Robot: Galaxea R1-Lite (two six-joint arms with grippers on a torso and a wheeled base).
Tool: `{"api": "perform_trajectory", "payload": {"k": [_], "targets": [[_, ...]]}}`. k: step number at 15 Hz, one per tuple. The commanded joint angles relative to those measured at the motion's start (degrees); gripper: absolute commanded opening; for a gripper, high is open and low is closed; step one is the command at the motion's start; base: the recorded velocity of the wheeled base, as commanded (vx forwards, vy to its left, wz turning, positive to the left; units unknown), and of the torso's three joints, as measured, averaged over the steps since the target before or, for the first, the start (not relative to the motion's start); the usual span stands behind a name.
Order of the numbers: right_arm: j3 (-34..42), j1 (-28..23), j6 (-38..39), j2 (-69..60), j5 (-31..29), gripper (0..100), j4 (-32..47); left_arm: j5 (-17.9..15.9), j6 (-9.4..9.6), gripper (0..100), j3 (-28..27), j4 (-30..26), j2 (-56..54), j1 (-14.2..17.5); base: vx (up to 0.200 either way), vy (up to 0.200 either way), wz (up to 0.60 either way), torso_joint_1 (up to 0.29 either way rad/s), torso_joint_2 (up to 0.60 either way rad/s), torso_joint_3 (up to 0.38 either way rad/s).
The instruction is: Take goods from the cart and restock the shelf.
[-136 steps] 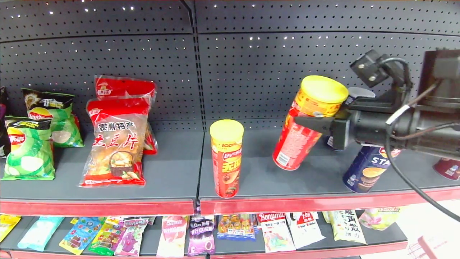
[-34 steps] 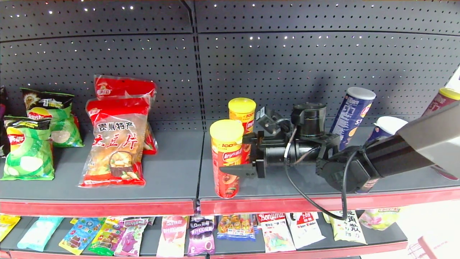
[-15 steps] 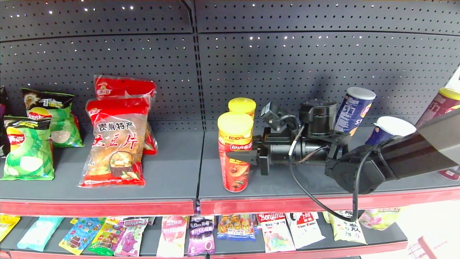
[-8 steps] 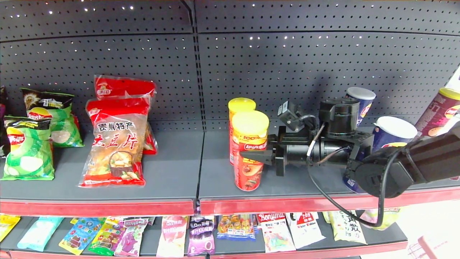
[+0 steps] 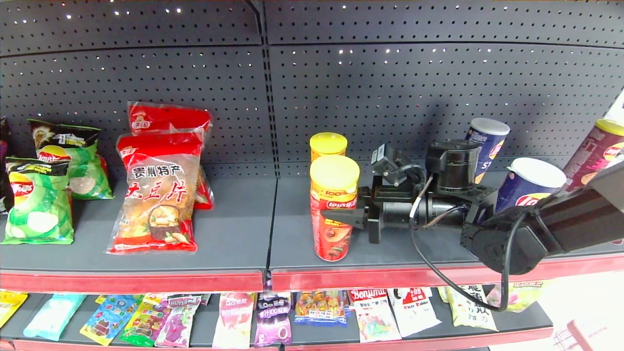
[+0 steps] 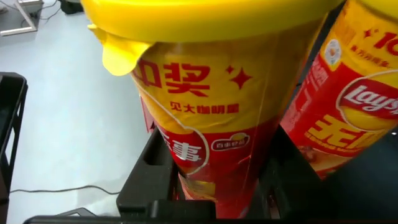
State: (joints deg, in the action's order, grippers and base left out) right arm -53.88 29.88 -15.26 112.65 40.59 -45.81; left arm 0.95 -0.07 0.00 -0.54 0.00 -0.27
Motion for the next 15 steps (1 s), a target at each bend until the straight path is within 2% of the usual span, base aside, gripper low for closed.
{"api": "perform_trajectory", "payload": {"k": [1,15], "targets": [[0.18,0.18,-0.03,0.90,0.01,0,-0.07,0.10,-0.01,100,0.00,0.01,0.09,0.00,0.000,0.000,0.00,0.000,0.00,0.000],[0.44,0.09,0.58,2.57,-0.08,0,-1.21,0.02,-0.01,100,0.00,0.01,0.09,0.00,0.000,0.000,0.00,0.000,0.00,0.000]]}}
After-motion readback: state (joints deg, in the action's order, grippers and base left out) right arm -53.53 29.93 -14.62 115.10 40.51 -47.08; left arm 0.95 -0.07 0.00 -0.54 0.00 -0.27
